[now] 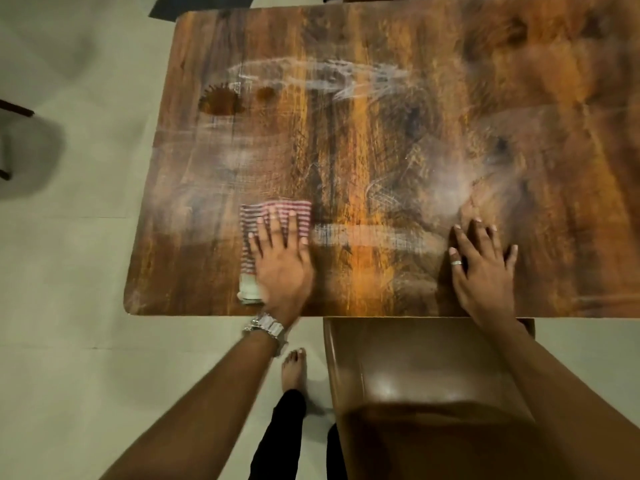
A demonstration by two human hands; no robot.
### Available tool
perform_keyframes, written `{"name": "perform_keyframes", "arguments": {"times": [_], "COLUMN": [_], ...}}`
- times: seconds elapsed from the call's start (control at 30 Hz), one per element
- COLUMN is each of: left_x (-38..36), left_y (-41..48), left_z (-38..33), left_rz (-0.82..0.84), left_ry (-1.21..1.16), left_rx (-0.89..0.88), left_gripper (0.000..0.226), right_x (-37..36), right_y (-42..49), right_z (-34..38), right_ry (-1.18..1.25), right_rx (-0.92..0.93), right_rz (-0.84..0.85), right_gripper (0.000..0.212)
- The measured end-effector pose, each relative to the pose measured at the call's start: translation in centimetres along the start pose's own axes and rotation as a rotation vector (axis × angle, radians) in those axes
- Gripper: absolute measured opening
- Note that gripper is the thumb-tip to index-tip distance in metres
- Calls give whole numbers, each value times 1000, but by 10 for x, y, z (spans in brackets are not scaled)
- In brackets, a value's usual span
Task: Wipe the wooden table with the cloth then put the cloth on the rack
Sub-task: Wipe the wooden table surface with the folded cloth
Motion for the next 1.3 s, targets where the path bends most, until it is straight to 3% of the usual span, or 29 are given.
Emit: {"name": "perform_keyframes", "arguments": {"times": [0.33, 0.53, 0.73, 0.93, 1.13, 1.3], "left_x": [-44, -46, -32, -3, 30, 40], "left_y": [-87, -88, -46, -21, 10, 36], "left_z": [-280, -304, -197, -4, 180, 241], "left_rz": [169, 175, 171, 92, -37, -69], "left_ry": [-196, -175, -188, -44, 3, 19], "left_rx": [-343, -442, -283, -28, 250, 329], "left_gripper": [57, 56, 56, 62, 64, 67], "right_x": [36, 37, 28, 23, 20, 12], "right_y": [-21, -21, -11, 4, 0, 1], "right_z": [-94, -96, -39, 8, 12, 12], "right_ry": [-21, -12, -29, 22, 54, 45], "right_rx": [-154, -201, -101, -52, -78, -71], "right_rz": [40, 67, 122, 162, 127, 77], "right_gripper": [50, 51, 51, 49, 49, 50]}}
Point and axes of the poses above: each hand's wrist, its own y-axis towards the middle knuckle, its own x-axis out of the back of the hand, z = x × y, the point moved 3 cm from there along y, towards the middle knuckle, and after that the axes turned 12 degrees about -z, right-handed, at the moved point
